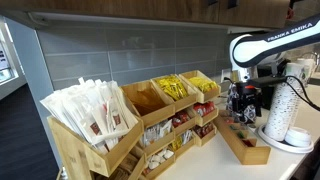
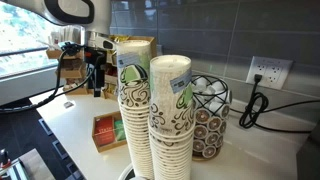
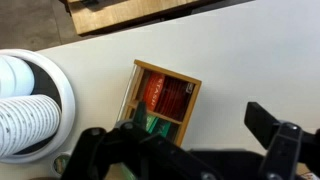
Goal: Put one brown sachet from the counter on the middle shelf of the stand on the left
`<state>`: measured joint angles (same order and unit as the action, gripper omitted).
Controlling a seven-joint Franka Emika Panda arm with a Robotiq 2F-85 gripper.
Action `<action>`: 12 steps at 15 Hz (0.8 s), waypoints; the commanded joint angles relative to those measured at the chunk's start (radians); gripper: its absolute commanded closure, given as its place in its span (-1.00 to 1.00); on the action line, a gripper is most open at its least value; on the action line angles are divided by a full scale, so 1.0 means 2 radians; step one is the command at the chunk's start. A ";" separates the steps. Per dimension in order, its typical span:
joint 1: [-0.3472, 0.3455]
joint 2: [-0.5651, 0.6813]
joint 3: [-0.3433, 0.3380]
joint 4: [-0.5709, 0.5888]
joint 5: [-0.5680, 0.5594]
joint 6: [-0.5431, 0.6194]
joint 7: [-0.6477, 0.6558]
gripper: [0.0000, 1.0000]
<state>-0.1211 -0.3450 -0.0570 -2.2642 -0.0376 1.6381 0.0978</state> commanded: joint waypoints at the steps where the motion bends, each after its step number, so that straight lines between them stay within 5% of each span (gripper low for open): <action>1: 0.004 0.000 -0.003 0.001 -0.001 -0.001 0.001 -1.00; 12: 0.017 -0.013 0.004 -0.022 0.011 0.024 -0.012 -1.00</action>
<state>-0.1193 -0.3450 -0.0567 -2.2642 -0.0376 1.6416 0.0963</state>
